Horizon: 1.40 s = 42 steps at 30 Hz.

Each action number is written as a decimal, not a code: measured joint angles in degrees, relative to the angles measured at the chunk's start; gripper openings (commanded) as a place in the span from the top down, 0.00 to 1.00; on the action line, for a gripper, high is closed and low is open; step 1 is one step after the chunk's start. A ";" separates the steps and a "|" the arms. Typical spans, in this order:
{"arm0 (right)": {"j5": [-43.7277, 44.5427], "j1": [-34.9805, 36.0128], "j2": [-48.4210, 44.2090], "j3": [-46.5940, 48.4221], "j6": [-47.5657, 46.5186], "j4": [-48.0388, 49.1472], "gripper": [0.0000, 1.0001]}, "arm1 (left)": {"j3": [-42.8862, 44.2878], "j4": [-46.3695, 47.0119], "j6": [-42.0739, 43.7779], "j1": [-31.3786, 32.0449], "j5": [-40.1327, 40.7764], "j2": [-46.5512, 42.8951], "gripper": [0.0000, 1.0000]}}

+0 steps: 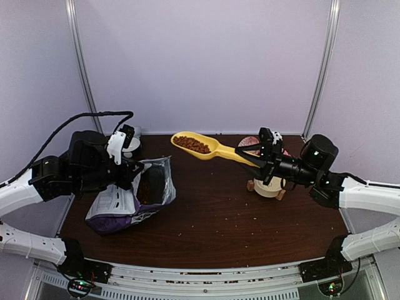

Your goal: Serve the pet food

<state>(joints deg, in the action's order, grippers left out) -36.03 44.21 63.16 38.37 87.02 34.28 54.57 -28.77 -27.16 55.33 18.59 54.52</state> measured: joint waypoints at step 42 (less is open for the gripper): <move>4.42 -40.76 -25.79 -17.92 -22.71 -44.46 0.93 | 0.11 1.75 1.31 -5.16 -9.92 2.05 1.00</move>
<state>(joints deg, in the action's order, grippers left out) -31.62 3.44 37.36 20.45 64.31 -10.17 54.68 -27.03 -25.85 50.17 8.67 56.58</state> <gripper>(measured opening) 0.239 0.013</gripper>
